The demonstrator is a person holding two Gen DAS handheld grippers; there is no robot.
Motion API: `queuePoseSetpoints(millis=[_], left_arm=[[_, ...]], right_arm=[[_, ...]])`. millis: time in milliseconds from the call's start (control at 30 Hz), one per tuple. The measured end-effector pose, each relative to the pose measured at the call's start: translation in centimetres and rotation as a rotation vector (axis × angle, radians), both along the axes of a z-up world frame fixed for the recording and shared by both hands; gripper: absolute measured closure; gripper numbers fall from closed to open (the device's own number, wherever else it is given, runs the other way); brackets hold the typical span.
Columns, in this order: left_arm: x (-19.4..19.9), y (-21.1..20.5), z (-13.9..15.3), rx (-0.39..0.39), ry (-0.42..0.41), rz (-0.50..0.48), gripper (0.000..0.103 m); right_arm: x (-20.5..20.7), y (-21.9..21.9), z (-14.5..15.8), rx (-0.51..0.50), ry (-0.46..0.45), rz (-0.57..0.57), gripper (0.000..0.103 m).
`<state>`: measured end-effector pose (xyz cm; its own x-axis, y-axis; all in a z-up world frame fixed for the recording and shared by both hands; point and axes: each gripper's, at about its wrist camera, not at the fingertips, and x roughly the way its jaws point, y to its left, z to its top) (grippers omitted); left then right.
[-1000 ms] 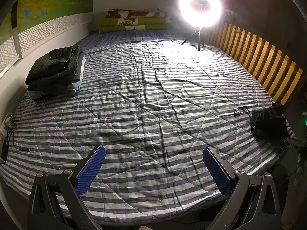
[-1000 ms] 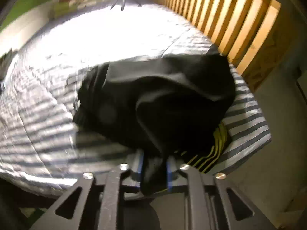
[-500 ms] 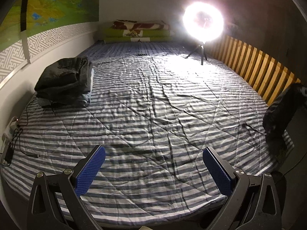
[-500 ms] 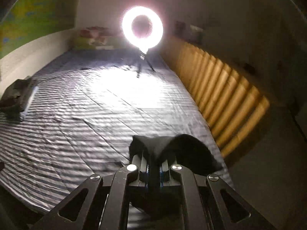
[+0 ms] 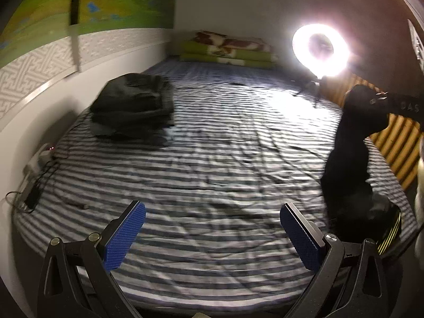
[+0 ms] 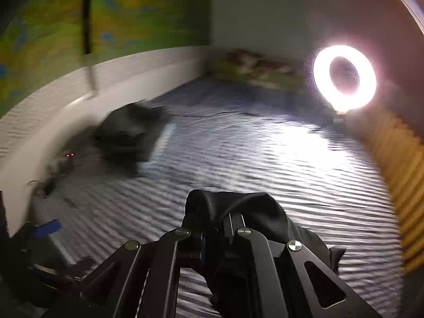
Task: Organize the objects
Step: 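Lift the black garment with the right tool while the left tool grasps its other edge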
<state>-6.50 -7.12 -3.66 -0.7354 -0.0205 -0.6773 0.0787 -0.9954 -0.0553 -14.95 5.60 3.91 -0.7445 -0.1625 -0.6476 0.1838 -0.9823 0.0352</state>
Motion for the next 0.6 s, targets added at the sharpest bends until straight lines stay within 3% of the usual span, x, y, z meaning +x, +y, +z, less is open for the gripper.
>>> queuePoseSetpoints(millis=[133,267,333,400,600], left_arm=[[0.1,-3.2,-0.3,-0.004,-0.022,0.067,0.0],[0.1,-4.9,-0.6,-0.011,-0.028,0.083,0.0],[-0.2,-4.8,-0.9,-0.005,-0.037,0.074,0.0],[-1.0,-4.6,-1.4,0.026,-0.052,0.05,0.0],[-4.3,-4.0,-3.5,0.124,-0.118,-0.028,0.0]], right_arm=[[-2.8,-4.0,-3.2,-0.073,-0.111,0.13,0.095],[-4.0,-5.3,-5.4,-0.087,-0.201,0.195,0.078],[-3.4,-3.8,-5.0,-0.14,-0.188,0.191,0.059],[-2.5,-1.2,-4.0,-0.177,-0.161,0.166,0.047],[1.2,5.4,-3.8,-0.154,-0.176,0.049,0.047]])
